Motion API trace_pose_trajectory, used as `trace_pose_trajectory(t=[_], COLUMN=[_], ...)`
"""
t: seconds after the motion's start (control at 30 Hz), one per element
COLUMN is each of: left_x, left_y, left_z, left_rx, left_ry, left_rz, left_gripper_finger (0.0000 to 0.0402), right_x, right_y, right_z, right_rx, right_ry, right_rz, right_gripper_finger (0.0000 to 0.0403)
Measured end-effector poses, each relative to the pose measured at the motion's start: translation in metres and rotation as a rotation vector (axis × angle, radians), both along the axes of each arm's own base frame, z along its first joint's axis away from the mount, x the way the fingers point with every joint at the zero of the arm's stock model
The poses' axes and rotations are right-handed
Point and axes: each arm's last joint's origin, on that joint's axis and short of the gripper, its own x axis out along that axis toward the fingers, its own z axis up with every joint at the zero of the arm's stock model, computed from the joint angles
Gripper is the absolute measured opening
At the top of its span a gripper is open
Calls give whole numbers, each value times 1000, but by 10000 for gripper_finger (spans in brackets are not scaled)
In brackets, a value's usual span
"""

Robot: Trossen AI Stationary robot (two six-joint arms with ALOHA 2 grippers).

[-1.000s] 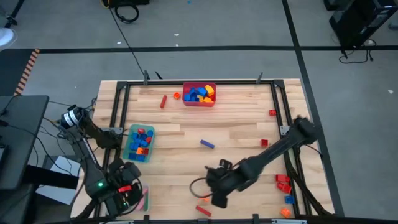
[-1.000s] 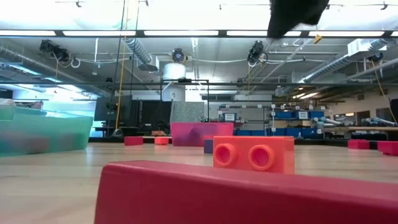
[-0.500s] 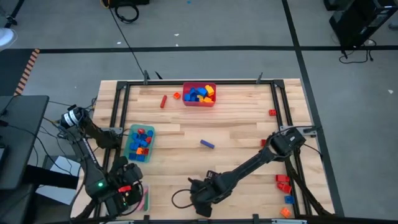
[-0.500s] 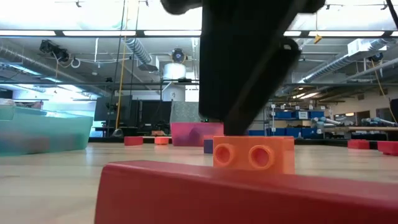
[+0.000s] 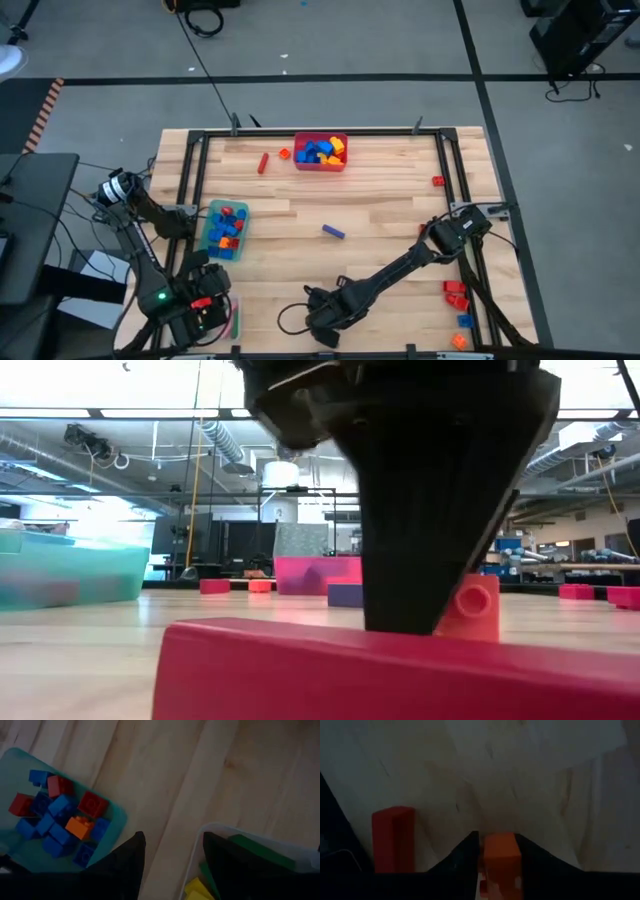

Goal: Sort blocks by size
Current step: Put the orange 4 studded building block into the teal bin

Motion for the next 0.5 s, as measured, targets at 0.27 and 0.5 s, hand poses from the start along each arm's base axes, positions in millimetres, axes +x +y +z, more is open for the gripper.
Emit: trace_pose_trajectory(t=[0.27,0.5], left_x=[24,61], left_y=[2,9], left_z=[2,8], left_rx=[-57,7], left_ry=[-147,-347], left_rz=[76,6], left_gripper_finger=[209,209], right_x=[-18,-61], right_y=[-27,-54], right_z=[78,162], right_rx=[-201,-427], right_ry=[-149,-323], right_rz=[-15,-57], right_gripper_finger=[107,107])
